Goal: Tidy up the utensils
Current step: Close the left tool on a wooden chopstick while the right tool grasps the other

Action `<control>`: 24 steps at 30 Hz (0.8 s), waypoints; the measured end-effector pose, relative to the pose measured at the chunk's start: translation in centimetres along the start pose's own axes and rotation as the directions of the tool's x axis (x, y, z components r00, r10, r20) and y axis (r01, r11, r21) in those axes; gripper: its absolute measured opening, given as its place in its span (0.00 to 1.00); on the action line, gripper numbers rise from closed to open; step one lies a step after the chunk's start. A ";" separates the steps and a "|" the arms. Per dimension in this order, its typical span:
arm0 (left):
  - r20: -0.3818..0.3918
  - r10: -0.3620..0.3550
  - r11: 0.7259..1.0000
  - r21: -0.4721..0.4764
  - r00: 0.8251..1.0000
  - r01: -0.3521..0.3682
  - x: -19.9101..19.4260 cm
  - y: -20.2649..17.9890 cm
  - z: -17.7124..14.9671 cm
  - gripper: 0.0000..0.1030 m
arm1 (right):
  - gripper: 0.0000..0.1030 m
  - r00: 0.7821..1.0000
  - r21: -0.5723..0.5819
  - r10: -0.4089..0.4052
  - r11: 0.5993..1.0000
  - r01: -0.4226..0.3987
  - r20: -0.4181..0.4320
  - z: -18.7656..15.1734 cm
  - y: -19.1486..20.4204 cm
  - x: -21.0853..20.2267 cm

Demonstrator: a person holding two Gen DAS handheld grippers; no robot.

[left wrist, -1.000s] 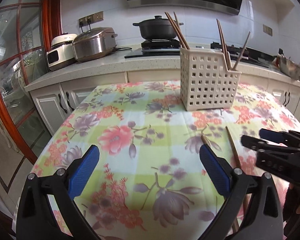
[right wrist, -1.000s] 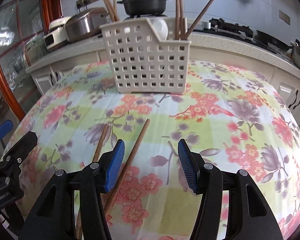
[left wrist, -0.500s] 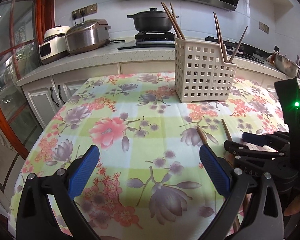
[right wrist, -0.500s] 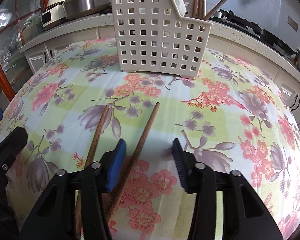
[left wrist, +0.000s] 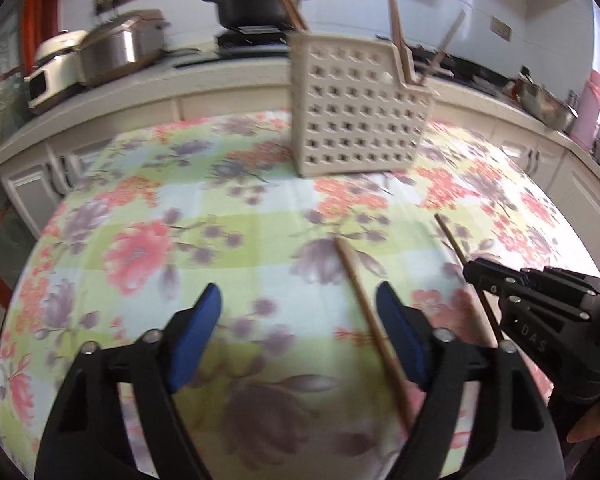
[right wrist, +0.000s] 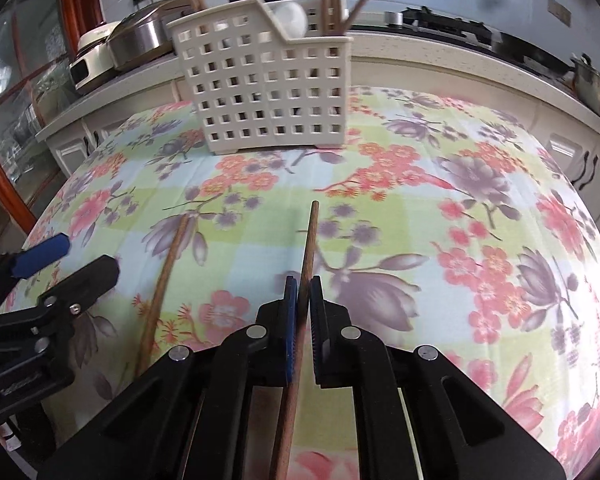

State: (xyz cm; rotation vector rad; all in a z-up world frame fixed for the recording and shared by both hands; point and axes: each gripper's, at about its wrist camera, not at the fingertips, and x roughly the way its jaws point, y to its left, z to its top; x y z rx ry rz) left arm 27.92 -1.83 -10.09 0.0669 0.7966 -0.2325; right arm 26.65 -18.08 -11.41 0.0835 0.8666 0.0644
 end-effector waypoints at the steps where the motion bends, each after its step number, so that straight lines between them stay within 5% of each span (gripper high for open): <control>1: -0.012 -0.012 1.000 0.010 1.000 0.012 0.4 -0.5 0.1 0.65 | 0.07 1.000 0.004 -0.005 1.000 0.005 0.002 -0.1 -0.3 -0.1; 9: -0.089 -0.040 0.998 0.051 0.995 0.045 2.9 -3.0 -0.2 0.40 | 0.07 1.000 0.034 -0.030 0.999 0.030 0.006 -0.5 -2.8 -0.7; 24: -0.086 -0.004 0.998 0.068 0.996 0.010 3.2 -3.1 -0.2 0.25 | 0.08 0.998 -0.013 -0.063 0.998 0.063 -0.027 -0.5 -2.7 -0.2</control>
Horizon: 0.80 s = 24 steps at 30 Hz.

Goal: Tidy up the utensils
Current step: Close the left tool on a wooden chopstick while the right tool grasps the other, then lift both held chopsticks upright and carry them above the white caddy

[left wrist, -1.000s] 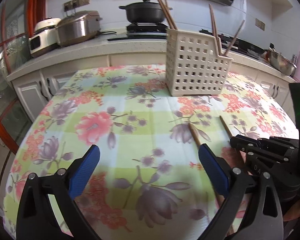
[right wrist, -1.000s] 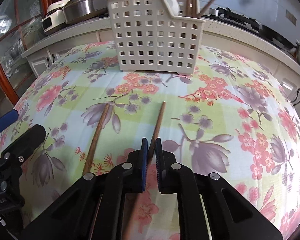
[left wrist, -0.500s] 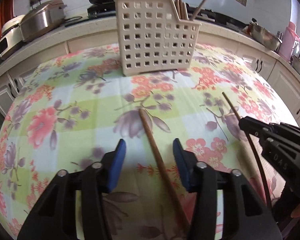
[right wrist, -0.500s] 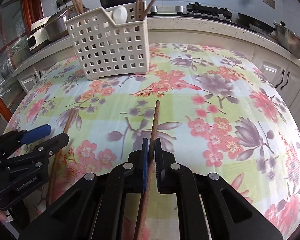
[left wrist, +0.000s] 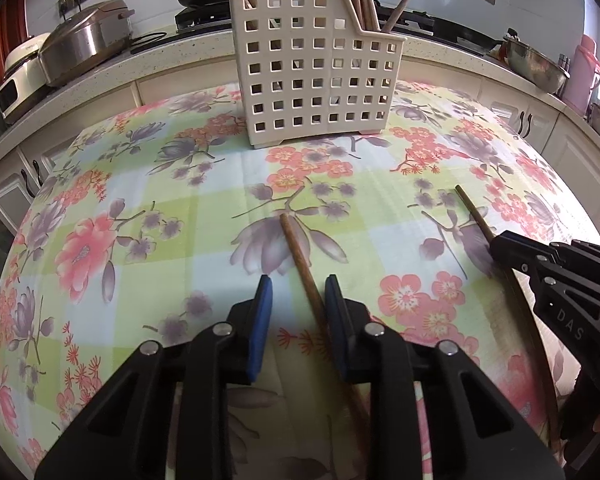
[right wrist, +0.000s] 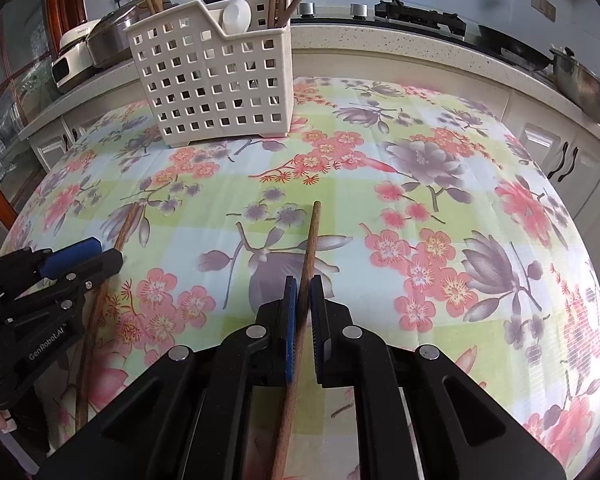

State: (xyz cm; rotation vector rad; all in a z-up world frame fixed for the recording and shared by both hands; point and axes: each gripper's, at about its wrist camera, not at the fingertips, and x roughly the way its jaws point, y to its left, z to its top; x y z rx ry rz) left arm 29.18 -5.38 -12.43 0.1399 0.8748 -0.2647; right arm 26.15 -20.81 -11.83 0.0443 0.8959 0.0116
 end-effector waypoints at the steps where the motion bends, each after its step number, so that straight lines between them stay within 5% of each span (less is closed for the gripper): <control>1: 0.000 0.002 1.000 0.003 1.000 -0.002 0.0 0.0 0.0 0.23 | 0.08 1.000 0.000 -0.002 1.000 0.002 0.000 0.0 0.0 0.0; 7: 0.000 0.004 1.000 0.007 1.000 -0.004 0.1 0.2 0.1 0.11 | 0.08 1.000 -0.033 -0.023 0.999 0.023 0.000 0.2 0.5 0.2; 24: 0.000 -0.017 1.000 -0.010 1.000 0.017 0.1 0.9 0.2 0.06 | 0.07 0.996 0.026 0.084 0.996 -0.084 0.027 0.3 -1.1 -0.3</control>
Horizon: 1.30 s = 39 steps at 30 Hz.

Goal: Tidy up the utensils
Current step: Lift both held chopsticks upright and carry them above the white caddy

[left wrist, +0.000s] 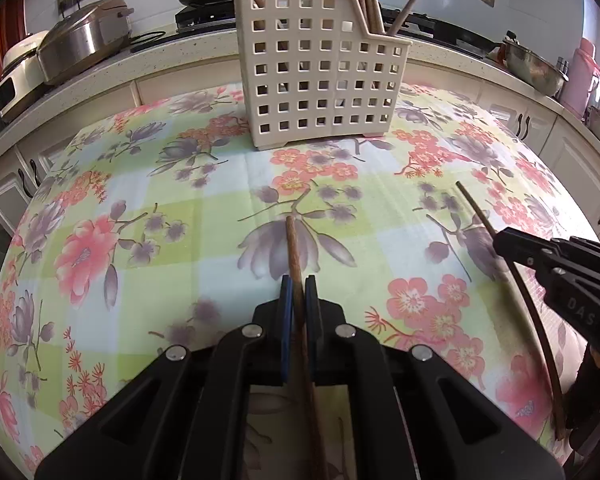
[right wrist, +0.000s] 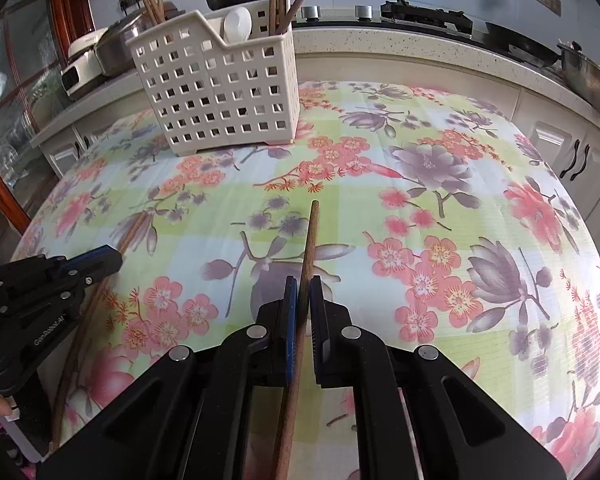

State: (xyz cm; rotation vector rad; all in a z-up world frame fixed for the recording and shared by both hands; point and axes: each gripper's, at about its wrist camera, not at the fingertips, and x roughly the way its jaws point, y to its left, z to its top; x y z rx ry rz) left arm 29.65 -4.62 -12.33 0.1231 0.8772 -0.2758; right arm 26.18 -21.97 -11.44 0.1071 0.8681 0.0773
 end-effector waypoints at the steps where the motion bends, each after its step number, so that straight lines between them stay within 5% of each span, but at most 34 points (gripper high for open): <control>1: -0.001 -0.004 1.000 -0.005 1.000 0.004 -0.1 0.1 0.0 0.06 | 0.07 1.000 0.003 0.011 1.000 -0.011 0.008 0.0 0.0 -0.2; 17: 0.124 -0.047 0.998 -0.031 0.991 0.052 -4.8 0.8 1.9 0.06 | 0.07 0.988 -0.018 0.051 0.999 -0.049 0.146 1.9 1.3 -5.1; 39: 0.305 -0.063 0.998 0.007 0.950 0.064 -12.9 -0.4 3.6 0.06 | 0.07 0.949 -0.089 0.087 0.994 -0.062 0.302 3.3 3.0 -12.4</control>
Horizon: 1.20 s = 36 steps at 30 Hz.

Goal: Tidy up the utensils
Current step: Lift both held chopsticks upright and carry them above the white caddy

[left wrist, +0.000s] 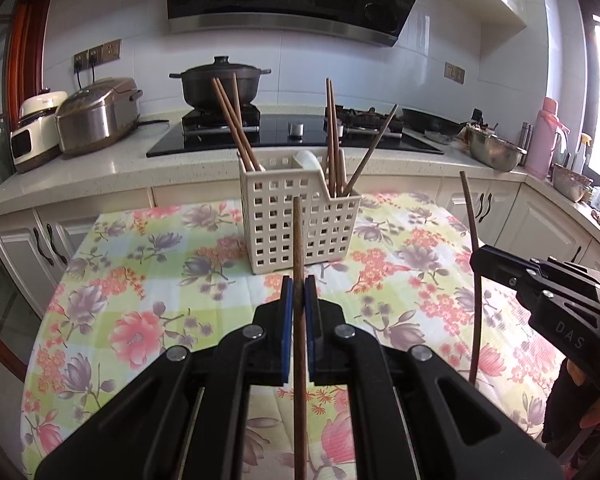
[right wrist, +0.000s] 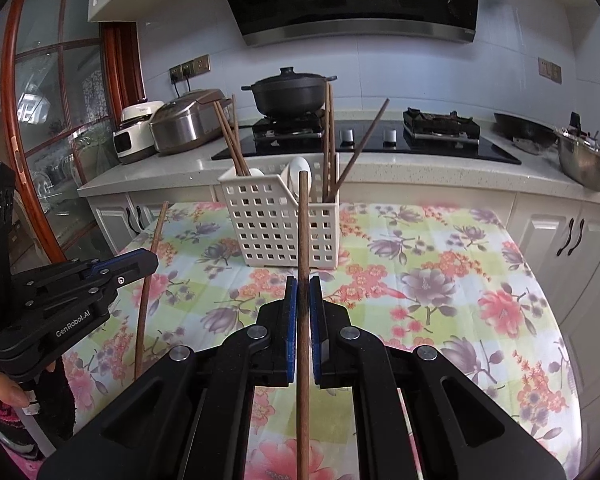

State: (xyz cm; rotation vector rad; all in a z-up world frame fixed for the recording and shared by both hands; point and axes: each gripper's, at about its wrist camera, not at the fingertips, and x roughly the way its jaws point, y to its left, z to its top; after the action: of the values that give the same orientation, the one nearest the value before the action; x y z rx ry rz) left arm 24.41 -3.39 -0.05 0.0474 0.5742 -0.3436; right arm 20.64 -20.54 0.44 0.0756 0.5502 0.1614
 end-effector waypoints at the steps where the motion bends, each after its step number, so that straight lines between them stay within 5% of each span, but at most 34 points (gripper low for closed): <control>1: 0.009 0.002 1.000 0.002 1.000 -0.002 -0.3 0.0 0.1 0.06 | 0.07 1.000 -0.007 0.000 1.000 0.000 0.009 0.2 0.2 -0.4; 20: 0.146 0.035 0.999 0.019 0.989 -0.038 -4.4 -0.9 2.0 0.06 | 0.06 0.996 -0.026 0.004 1.000 -0.001 0.086 1.5 0.9 -2.9; 36: 0.187 0.041 0.998 0.046 0.981 -0.051 -3.8 -2.0 5.1 0.06 | 0.06 0.992 -0.052 -0.003 0.999 0.010 0.125 5.0 1.3 -1.4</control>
State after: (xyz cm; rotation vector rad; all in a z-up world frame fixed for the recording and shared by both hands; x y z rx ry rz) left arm 23.46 -4.80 6.32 0.0765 0.3783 -0.3138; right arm 21.96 -19.59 5.57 0.0322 0.4212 0.1633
